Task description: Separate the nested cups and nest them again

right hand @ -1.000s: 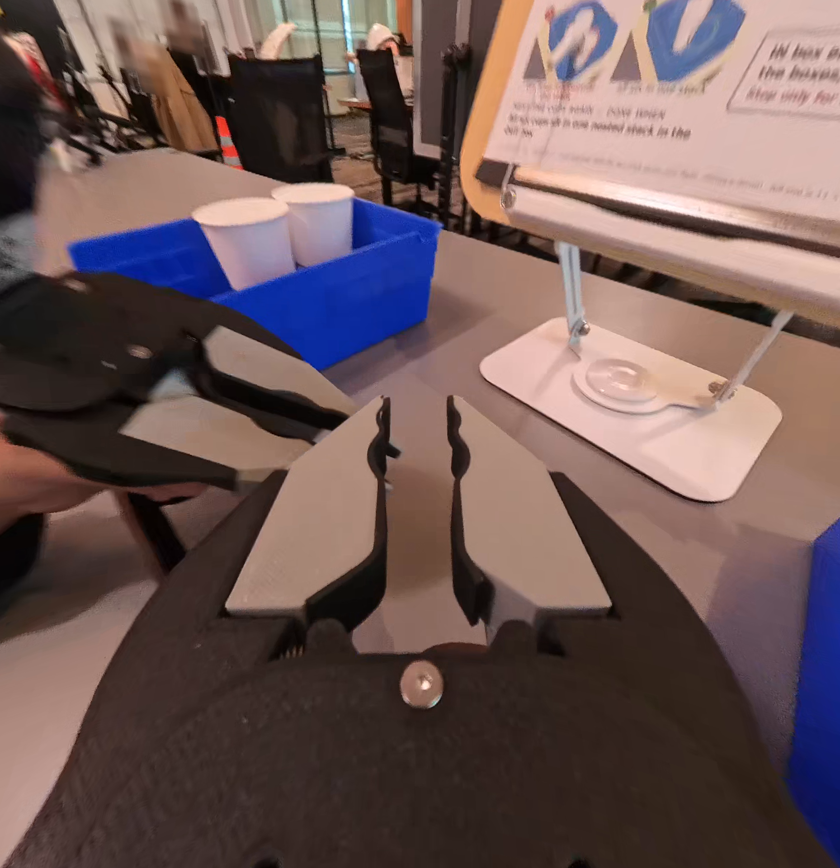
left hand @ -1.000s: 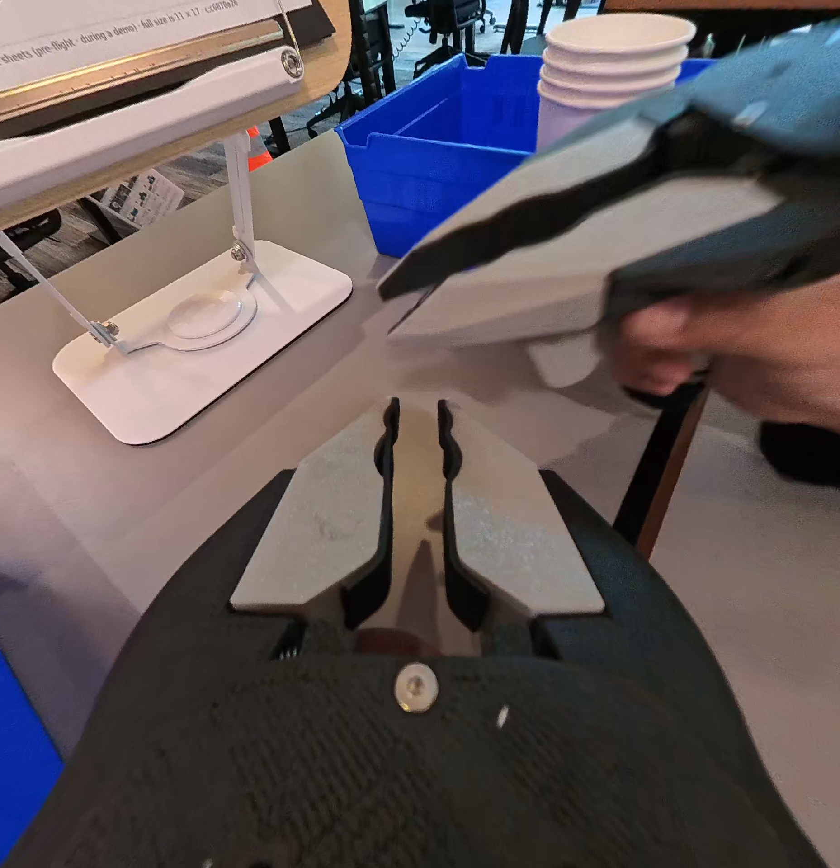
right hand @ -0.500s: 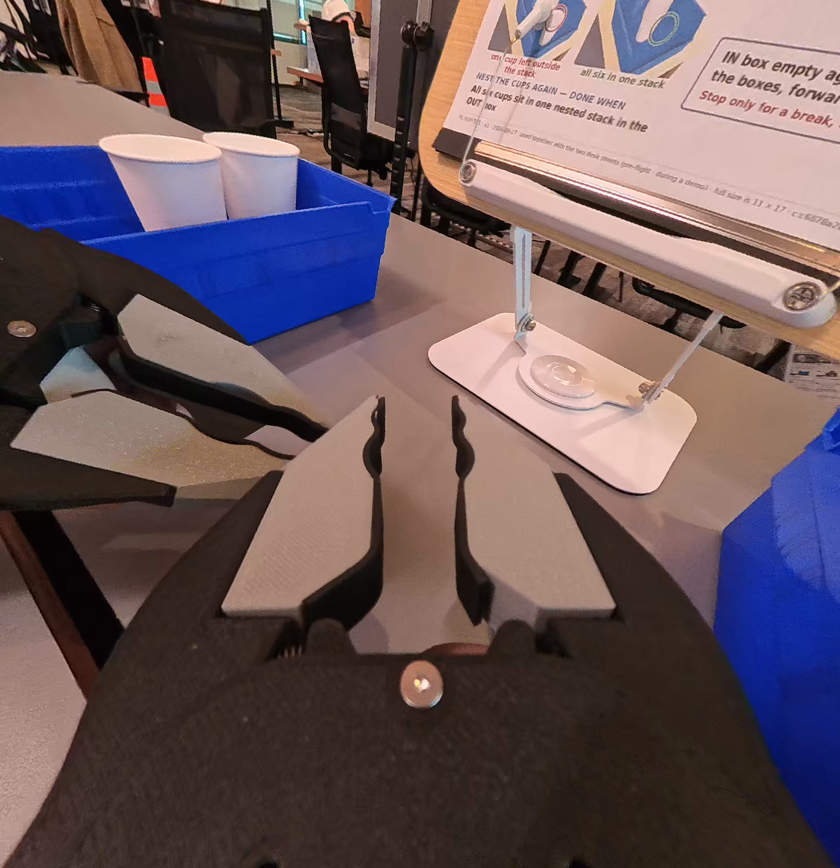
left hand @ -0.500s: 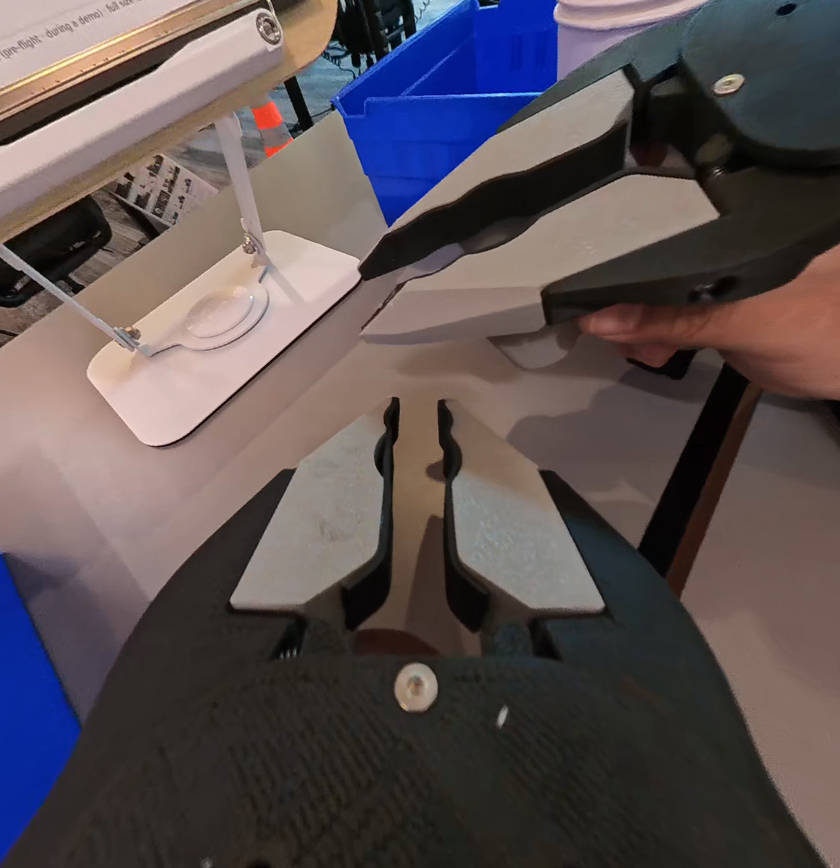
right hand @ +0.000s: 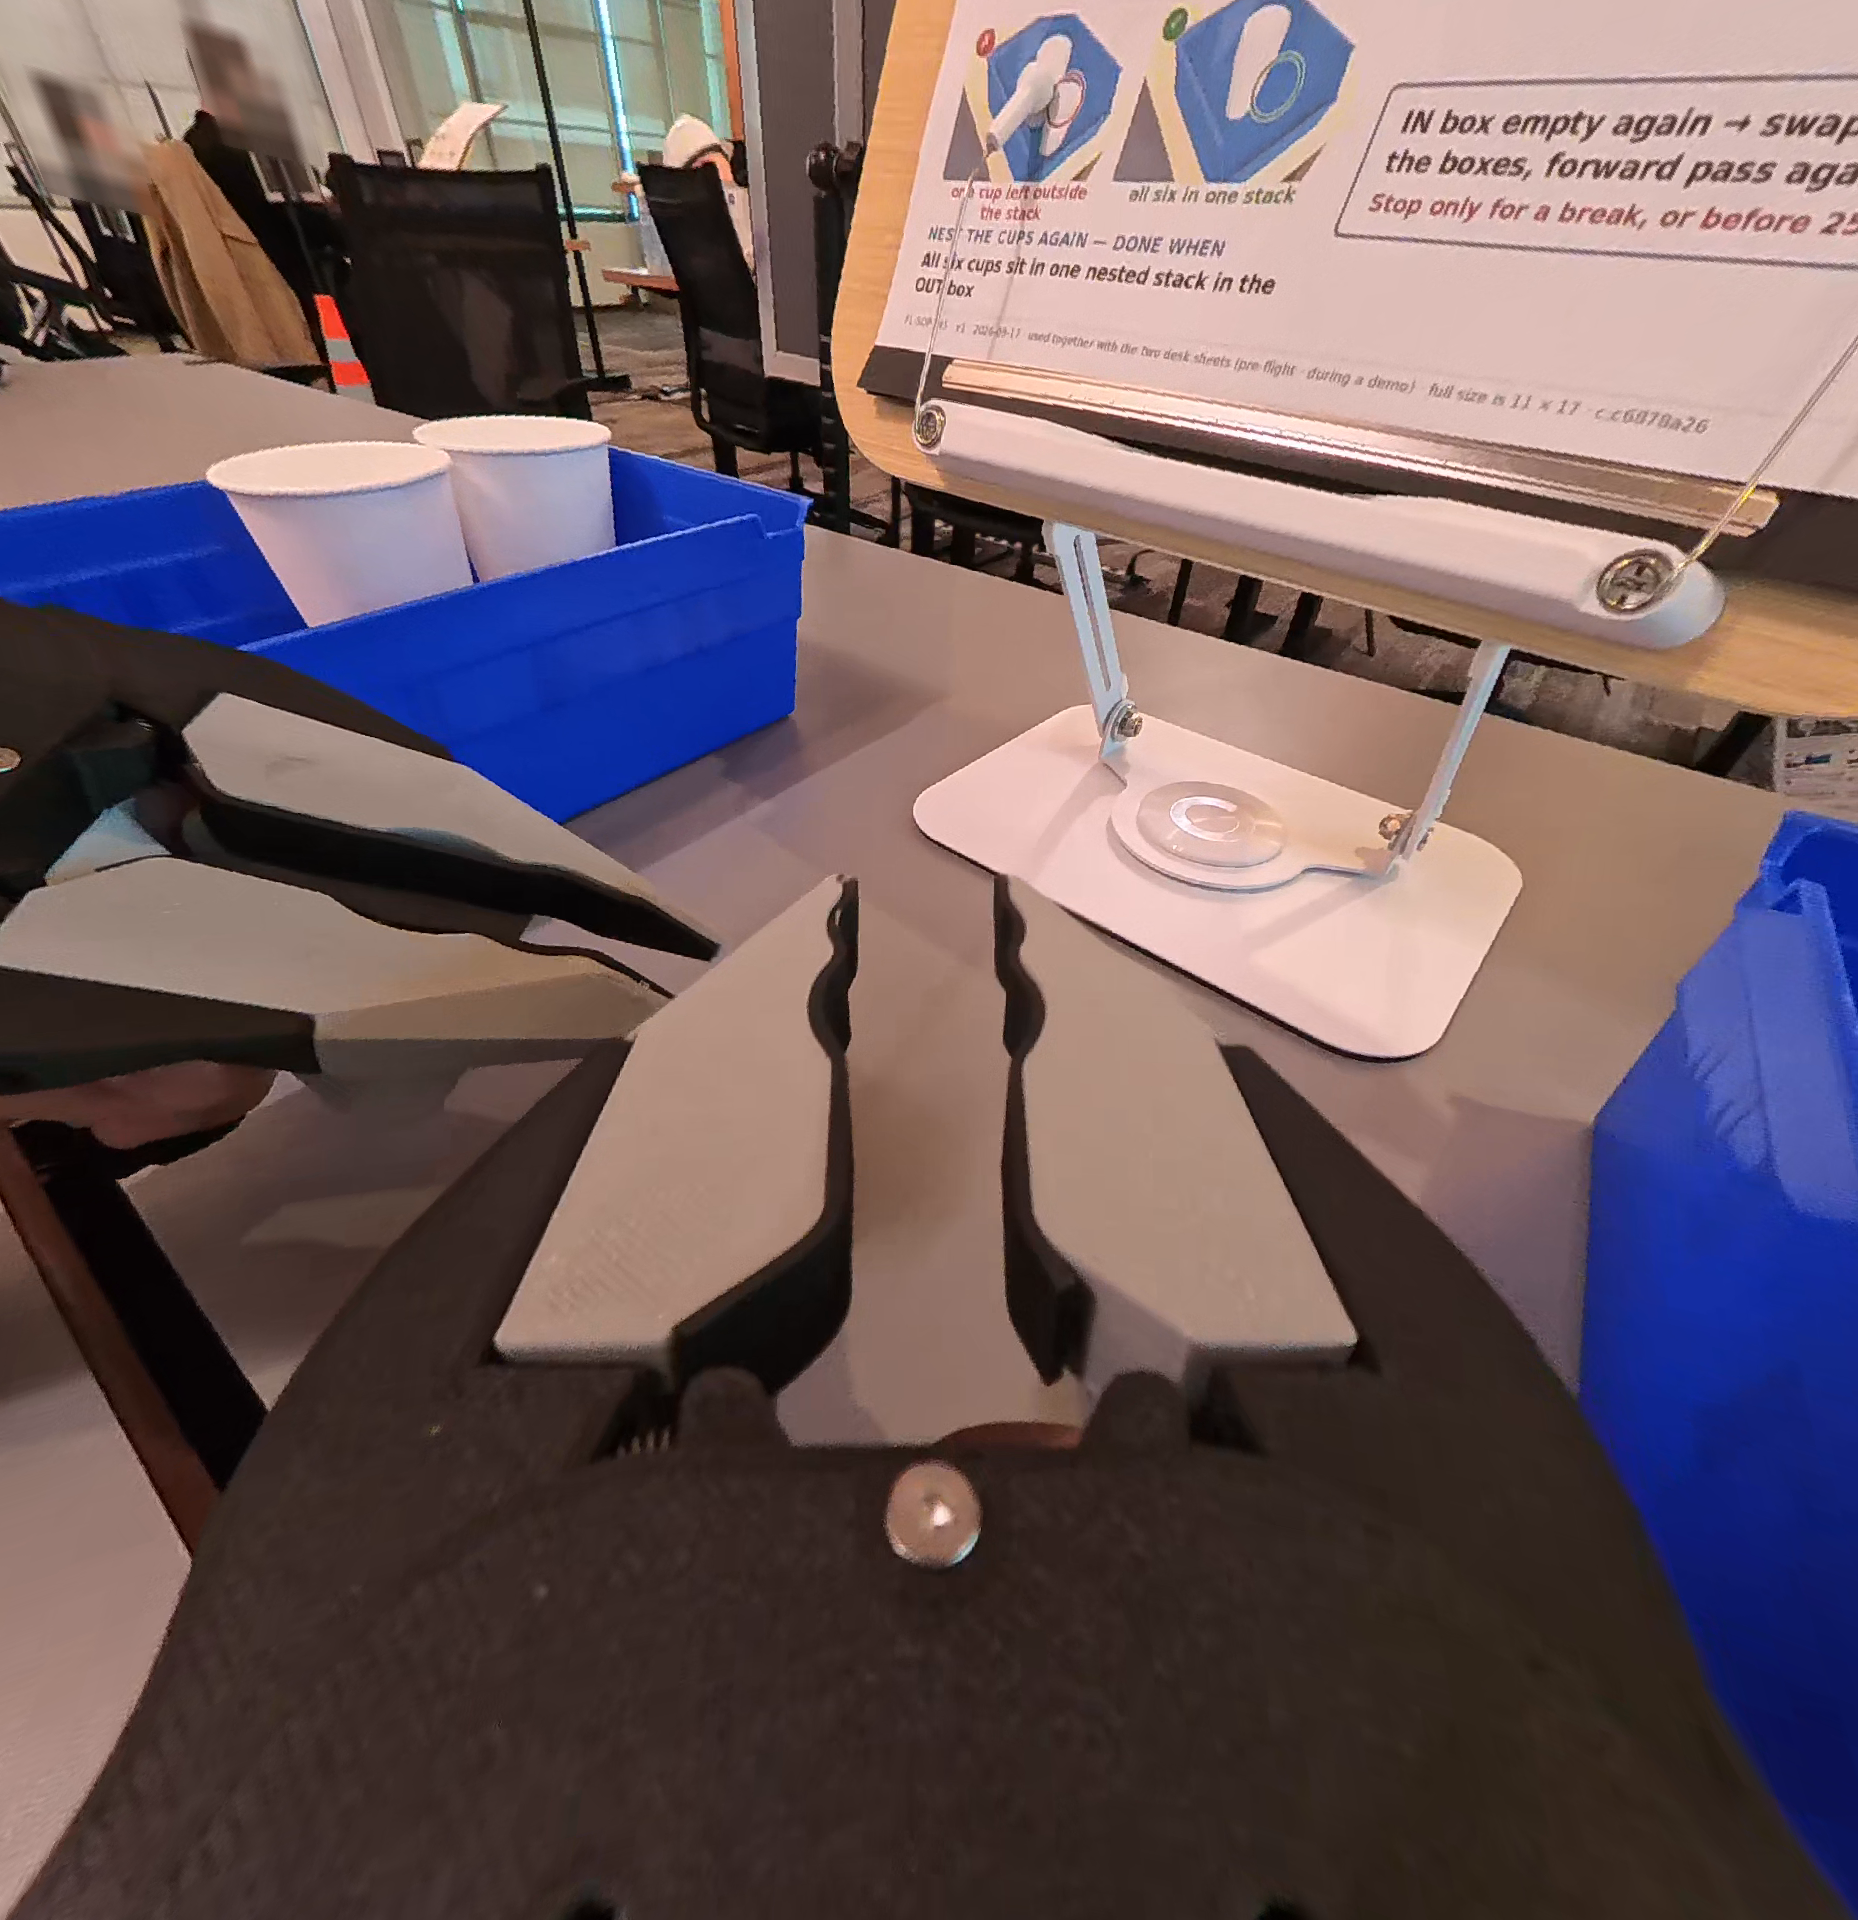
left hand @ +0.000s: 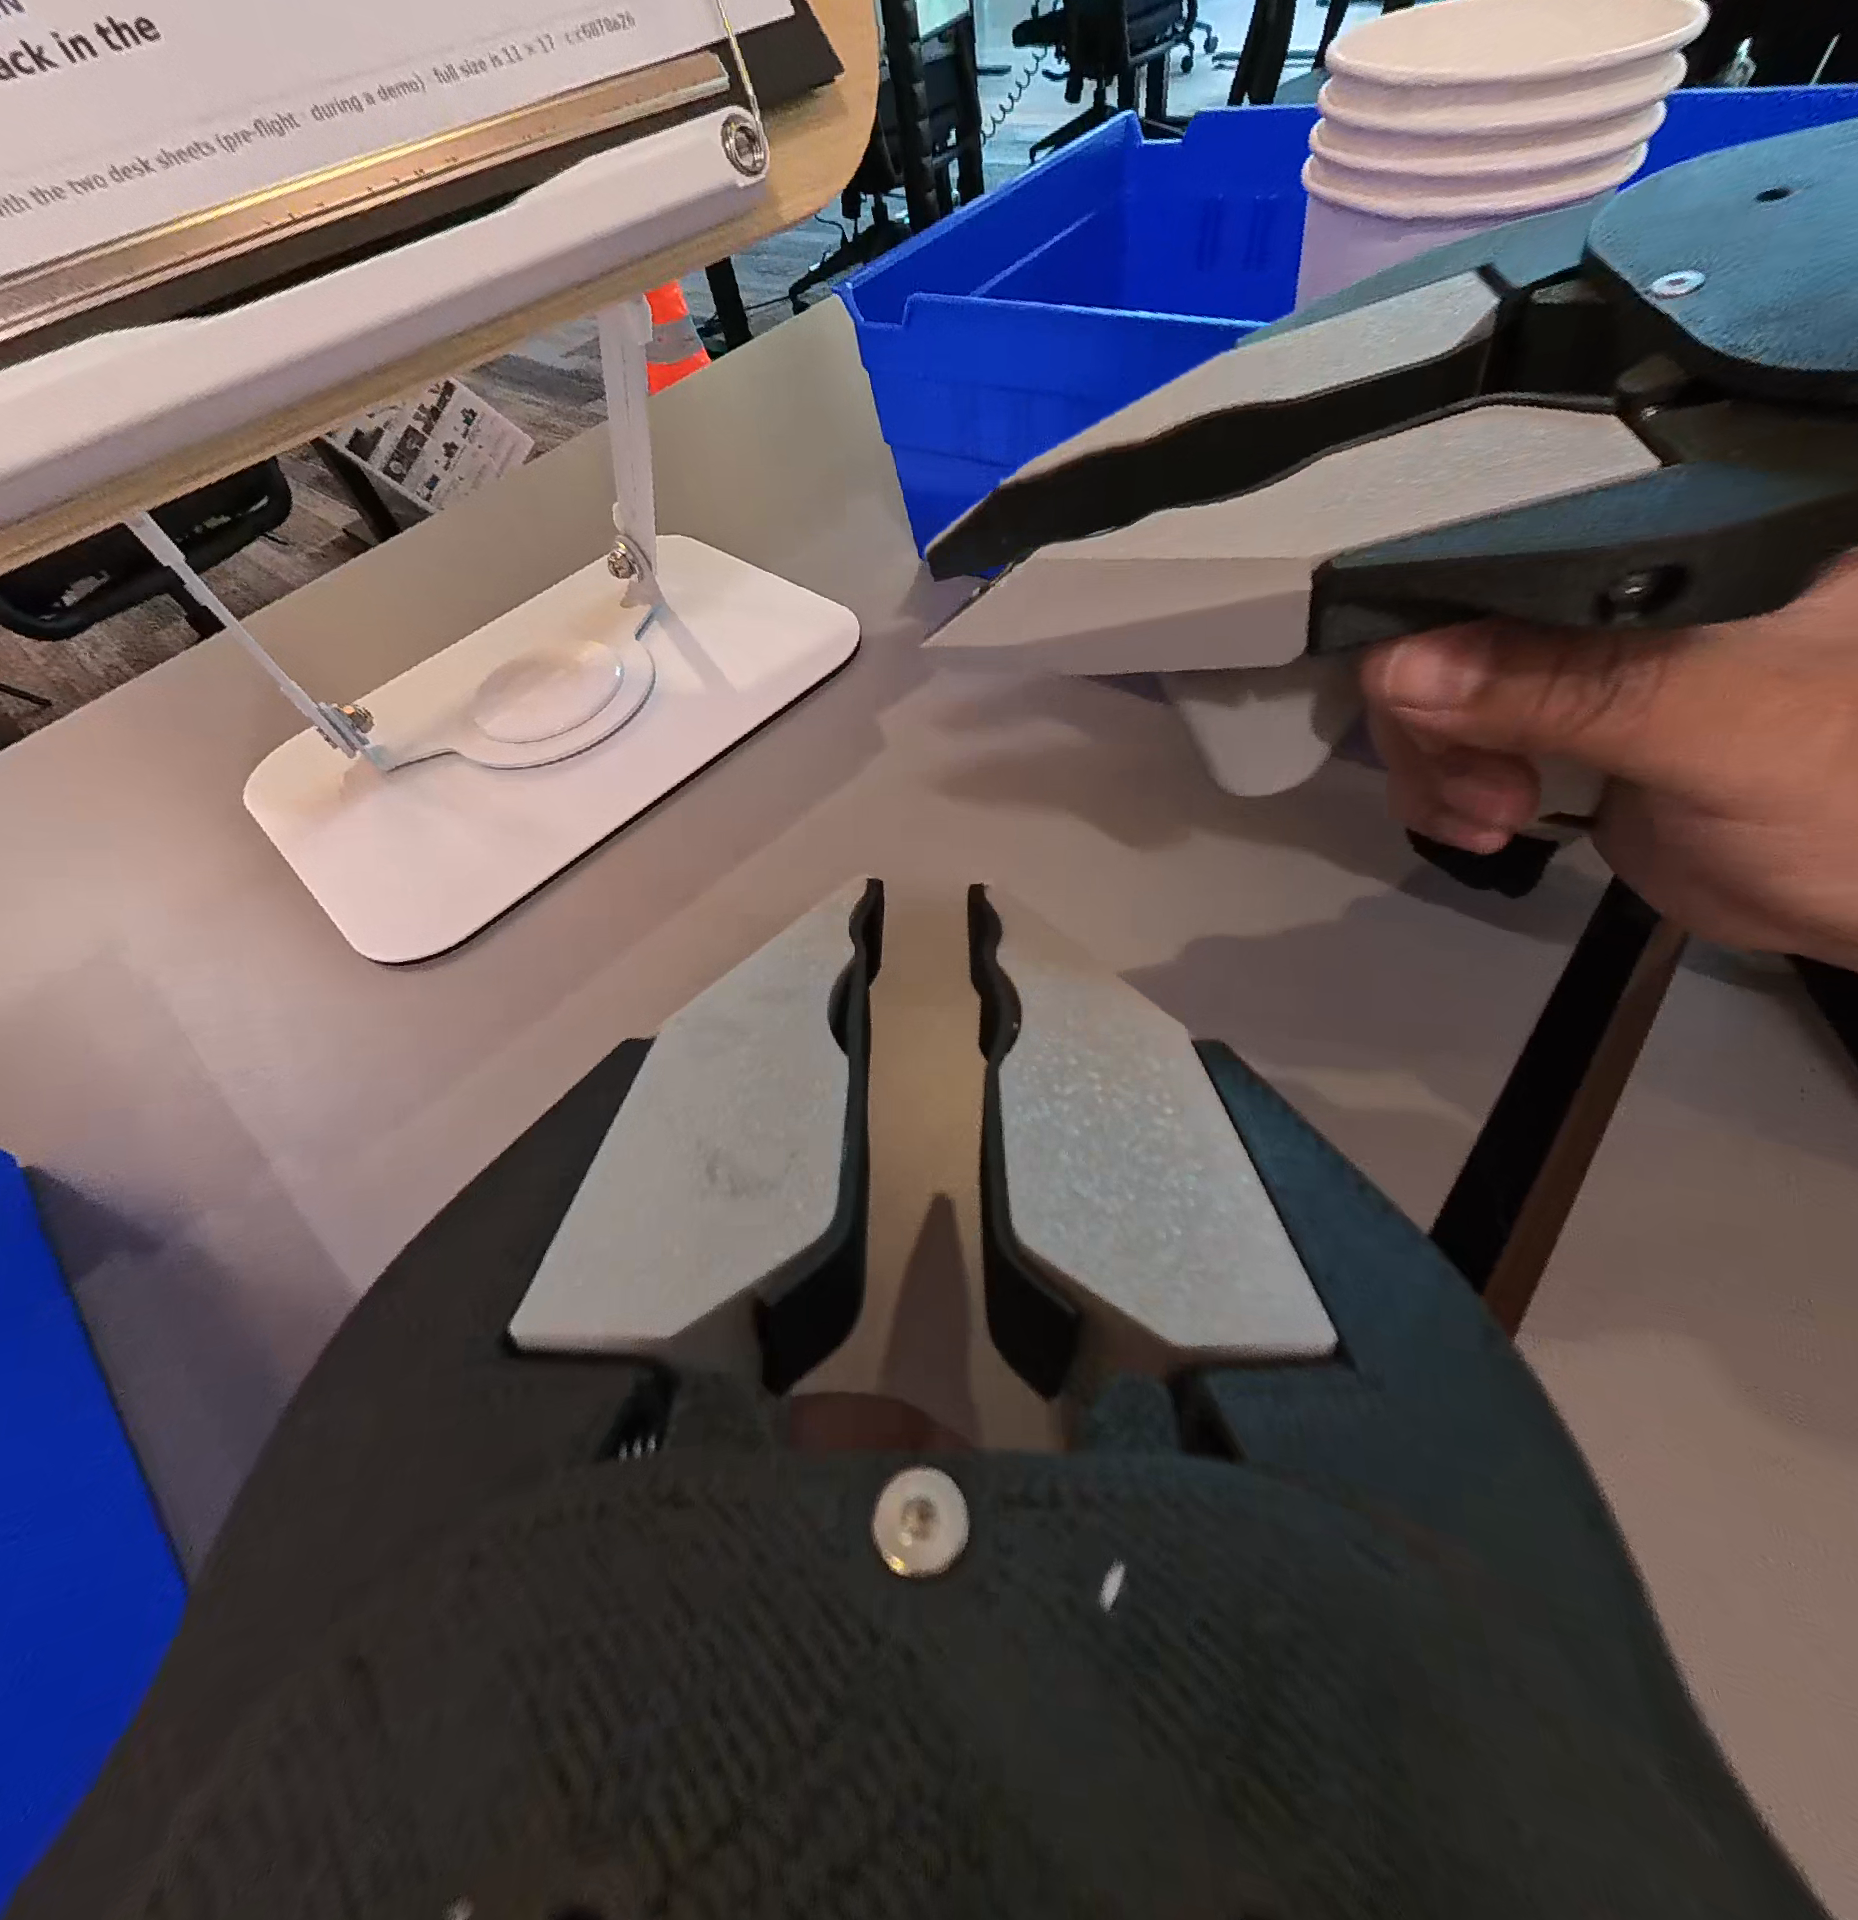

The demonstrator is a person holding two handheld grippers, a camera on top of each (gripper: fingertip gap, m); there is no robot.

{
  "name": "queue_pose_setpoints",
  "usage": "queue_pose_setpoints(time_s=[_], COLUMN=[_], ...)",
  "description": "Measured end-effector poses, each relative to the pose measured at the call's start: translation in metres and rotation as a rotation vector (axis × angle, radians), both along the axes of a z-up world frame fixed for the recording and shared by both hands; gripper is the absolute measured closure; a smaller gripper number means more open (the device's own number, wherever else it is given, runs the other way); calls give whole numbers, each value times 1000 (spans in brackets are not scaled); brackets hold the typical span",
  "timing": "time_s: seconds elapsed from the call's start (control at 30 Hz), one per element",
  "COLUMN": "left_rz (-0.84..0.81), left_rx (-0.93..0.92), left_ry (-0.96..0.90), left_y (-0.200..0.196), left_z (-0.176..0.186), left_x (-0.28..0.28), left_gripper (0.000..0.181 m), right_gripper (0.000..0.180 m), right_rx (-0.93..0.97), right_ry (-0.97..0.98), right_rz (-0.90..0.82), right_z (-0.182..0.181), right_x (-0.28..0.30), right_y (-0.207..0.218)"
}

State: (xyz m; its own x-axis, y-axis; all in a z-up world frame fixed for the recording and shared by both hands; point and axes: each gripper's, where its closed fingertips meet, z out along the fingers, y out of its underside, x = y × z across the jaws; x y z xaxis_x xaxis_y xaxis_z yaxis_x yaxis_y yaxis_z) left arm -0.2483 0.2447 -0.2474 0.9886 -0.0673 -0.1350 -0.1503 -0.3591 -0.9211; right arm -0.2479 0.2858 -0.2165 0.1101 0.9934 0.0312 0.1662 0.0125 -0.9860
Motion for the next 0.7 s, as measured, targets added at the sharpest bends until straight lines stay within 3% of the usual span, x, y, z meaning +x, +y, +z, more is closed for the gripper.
queue_pose_setpoints(time_s=[0.7], left_rz=[35], left_rx=[41], left_ry=[-35], left_y=[-2], left_z=[10], left_x=[-8], left_gripper=[167], right_gripper=[158], right_rx=[0], right_ry=[17], right_rz=[2], right_z=[5], right_x=[3], right_y=[1])
